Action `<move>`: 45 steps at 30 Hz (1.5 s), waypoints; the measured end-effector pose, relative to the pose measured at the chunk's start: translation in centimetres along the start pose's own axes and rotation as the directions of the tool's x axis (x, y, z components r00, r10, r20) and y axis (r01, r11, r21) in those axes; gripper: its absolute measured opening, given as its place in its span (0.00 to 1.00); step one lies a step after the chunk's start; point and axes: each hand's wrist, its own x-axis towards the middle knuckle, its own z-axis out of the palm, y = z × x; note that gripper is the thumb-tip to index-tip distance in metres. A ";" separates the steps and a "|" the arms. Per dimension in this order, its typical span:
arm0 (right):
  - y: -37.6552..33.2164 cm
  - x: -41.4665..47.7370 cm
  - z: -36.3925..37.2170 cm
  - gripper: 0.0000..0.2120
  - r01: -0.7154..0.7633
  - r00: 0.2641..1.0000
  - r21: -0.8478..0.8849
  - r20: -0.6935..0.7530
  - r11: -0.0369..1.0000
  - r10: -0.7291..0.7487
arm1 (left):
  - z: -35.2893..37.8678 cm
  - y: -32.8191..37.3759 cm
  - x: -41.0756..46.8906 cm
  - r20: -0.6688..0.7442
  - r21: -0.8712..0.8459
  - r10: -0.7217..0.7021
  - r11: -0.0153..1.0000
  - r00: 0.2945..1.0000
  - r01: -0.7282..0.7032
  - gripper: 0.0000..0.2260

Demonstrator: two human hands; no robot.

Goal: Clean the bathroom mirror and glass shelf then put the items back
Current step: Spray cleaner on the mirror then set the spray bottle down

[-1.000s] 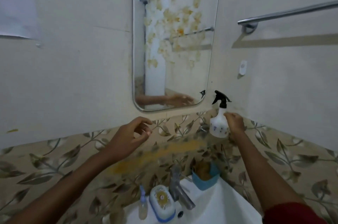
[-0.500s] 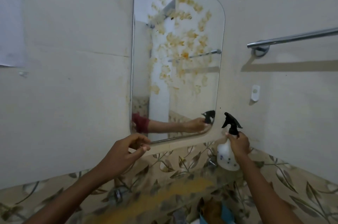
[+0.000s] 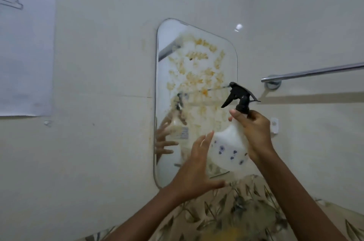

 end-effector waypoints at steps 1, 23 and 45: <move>-0.7 -0.5 1.0 0.06 -0.012 1.000 0.037 0.007 0.999 0.012 | 0.0 0.4 0.8 -0.052 -0.026 0.014 1.000 0.999 -0.015 0.51; -7.1 4.1 4.0 0.05 -0.151 0.943 0.290 0.329 0.945 0.049 | -16.4 -2.6 4.1 -0.091 0.841 0.246 0.538 0.965 -0.058 0.32; -5.0 7.8 -3.5 0.06 -0.123 0.986 0.269 -0.077 0.955 0.149 | -19.8 -6.5 5.1 0.014 0.999 0.333 0.043 0.943 -0.030 0.27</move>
